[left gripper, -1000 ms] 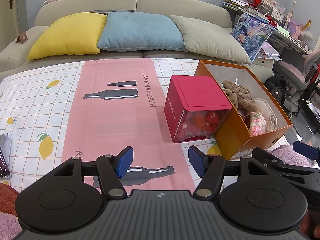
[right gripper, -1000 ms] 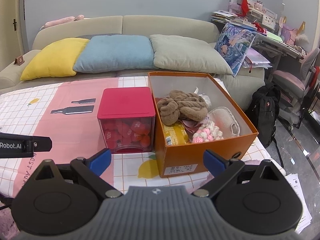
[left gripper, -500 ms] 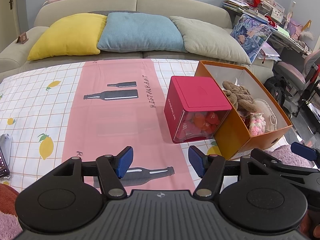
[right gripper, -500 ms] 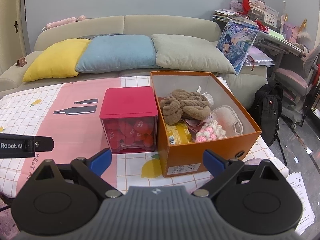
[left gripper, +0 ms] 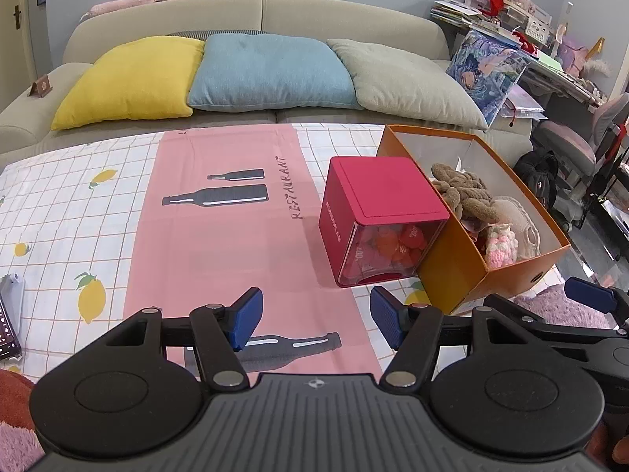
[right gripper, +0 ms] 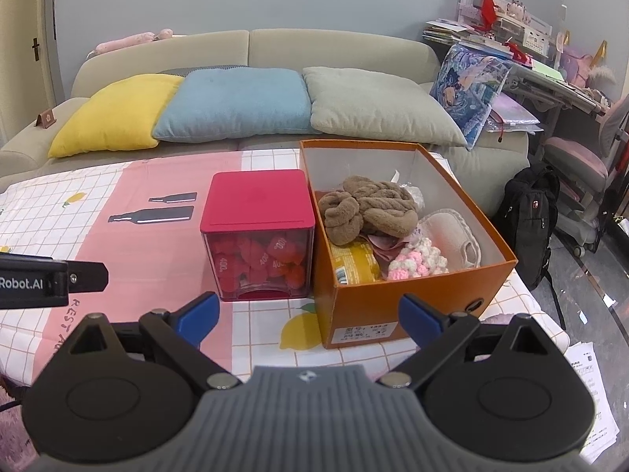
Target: Organize soft objects
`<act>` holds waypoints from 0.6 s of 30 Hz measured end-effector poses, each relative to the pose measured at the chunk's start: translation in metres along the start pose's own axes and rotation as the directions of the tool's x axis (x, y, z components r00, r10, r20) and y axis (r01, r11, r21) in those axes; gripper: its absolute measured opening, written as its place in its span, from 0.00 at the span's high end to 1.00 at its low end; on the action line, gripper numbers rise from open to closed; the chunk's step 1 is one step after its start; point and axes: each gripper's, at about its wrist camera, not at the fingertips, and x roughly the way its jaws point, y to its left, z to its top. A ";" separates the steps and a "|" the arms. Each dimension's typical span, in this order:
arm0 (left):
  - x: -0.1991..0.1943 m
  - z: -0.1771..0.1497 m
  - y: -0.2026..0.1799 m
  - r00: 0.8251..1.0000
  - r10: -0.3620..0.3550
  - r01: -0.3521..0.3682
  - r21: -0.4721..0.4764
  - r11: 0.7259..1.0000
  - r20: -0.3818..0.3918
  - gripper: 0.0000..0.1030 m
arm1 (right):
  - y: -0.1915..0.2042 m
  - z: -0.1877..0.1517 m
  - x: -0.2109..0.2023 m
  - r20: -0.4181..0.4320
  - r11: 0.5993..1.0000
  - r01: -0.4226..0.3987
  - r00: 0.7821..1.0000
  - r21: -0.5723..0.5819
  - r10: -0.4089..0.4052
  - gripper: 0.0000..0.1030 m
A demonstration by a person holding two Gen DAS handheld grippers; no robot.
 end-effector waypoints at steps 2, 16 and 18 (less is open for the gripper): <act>0.000 0.000 0.000 1.000 0.000 0.000 -0.001 1.000 0.002 0.28 | 0.000 0.000 0.000 0.000 1.000 -0.001 1.000 0.000 0.001 0.07; -0.008 0.001 -0.003 0.999 0.004 -0.005 0.014 1.000 0.042 0.30 | 0.001 0.000 0.000 -0.001 1.000 0.000 1.000 0.000 0.000 0.07; -0.007 0.001 -0.003 0.999 0.004 -0.005 0.015 1.000 0.042 0.28 | 0.002 0.000 0.000 0.000 1.000 0.001 1.000 -0.001 -0.001 0.07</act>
